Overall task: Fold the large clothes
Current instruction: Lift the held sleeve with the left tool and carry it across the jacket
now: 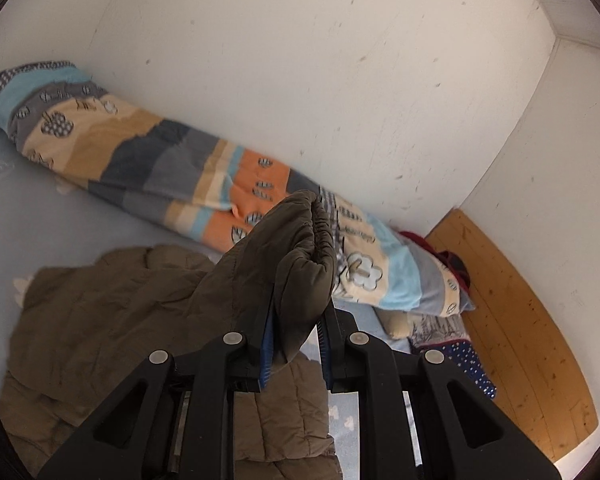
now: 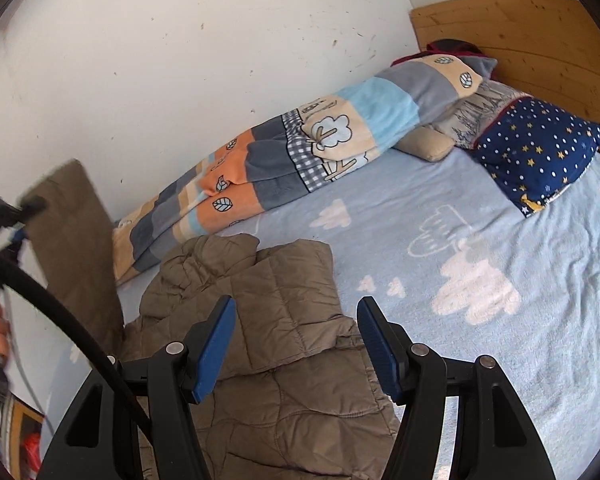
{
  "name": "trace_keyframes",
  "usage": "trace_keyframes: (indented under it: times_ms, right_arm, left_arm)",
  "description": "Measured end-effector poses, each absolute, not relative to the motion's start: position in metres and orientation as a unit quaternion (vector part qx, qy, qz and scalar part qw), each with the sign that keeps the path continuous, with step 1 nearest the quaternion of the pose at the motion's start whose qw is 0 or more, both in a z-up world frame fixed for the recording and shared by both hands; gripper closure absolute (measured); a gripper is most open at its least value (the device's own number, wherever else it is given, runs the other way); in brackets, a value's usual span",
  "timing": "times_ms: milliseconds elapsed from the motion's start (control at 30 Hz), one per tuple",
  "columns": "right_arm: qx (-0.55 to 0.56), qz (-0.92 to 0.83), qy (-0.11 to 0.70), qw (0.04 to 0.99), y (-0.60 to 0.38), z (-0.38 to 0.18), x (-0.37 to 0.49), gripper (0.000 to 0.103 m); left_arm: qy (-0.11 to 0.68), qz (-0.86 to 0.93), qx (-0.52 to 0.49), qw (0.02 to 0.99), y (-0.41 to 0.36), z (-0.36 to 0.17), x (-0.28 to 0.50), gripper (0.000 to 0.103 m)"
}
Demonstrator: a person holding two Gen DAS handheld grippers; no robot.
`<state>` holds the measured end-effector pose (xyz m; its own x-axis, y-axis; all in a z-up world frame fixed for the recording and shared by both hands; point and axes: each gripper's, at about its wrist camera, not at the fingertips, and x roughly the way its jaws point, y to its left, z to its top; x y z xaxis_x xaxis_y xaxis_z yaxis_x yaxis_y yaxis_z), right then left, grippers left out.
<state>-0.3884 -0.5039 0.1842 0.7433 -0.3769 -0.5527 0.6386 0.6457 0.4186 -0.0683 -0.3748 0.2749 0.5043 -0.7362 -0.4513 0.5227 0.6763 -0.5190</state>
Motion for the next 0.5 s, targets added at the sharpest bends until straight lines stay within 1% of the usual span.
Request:
trace_keyframes:
  times_ms: [167,500]
  right_arm:
    - [0.317,-0.292,0.204,0.879,-0.511,0.188,-0.397,0.035]
    - [0.342,-0.292,0.195,0.871,-0.525,0.186,-0.403,0.035]
  left_arm:
    - [0.353,-0.363,-0.137,0.852,-0.413,0.238,-0.08,0.087]
    - [0.41,-0.357,-0.083,0.835,-0.473,0.141,-0.115,0.085]
